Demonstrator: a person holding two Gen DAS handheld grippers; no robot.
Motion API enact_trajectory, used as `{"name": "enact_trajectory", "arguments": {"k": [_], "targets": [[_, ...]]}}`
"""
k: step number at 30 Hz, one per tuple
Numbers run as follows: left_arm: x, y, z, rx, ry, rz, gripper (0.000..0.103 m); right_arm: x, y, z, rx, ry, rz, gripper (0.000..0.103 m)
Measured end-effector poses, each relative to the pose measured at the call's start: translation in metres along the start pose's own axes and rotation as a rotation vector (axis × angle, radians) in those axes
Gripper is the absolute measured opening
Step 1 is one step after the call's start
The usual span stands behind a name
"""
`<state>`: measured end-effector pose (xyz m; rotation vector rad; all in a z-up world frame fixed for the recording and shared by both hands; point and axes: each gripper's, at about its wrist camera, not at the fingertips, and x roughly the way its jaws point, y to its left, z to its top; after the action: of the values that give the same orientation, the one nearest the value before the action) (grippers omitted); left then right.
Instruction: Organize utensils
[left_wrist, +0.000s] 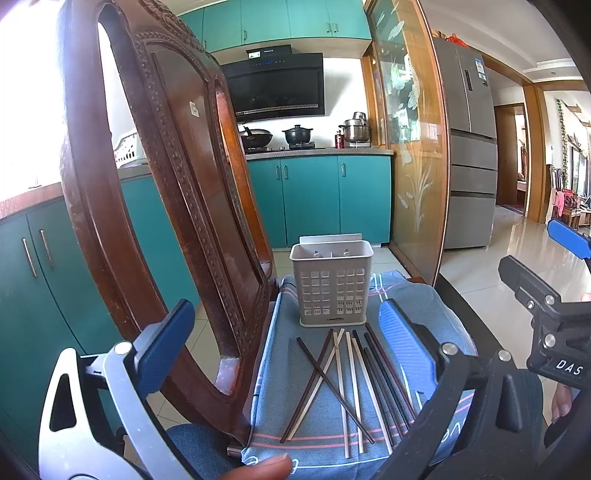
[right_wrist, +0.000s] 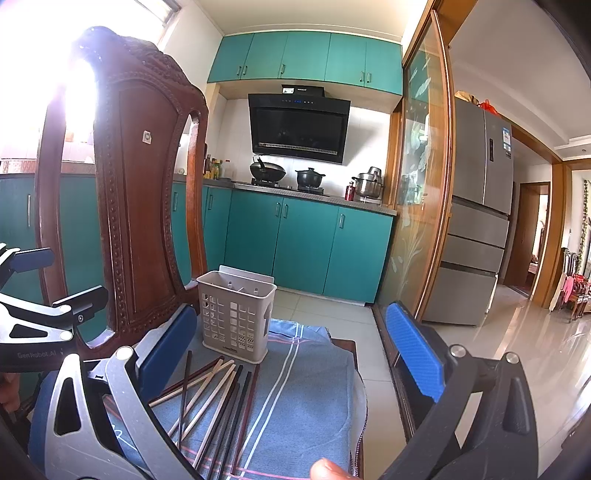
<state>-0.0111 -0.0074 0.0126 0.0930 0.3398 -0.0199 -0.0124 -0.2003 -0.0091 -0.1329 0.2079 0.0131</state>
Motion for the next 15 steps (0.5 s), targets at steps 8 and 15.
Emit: {"name": "enact_trajectory", "arguments": {"k": [8, 15], "targets": [[0.0015, -0.0003, -0.0004, -0.003, 0.006, 0.0, 0.099, 0.0004, 0.0006, -0.0002, -0.005, 0.004, 0.0, 0.101], [0.0043, -0.0023, -0.0006, 0.001, 0.015, -0.005, 0.099, 0.0026, 0.0011, 0.0017, -0.007, 0.01, 0.004, 0.1]]}}
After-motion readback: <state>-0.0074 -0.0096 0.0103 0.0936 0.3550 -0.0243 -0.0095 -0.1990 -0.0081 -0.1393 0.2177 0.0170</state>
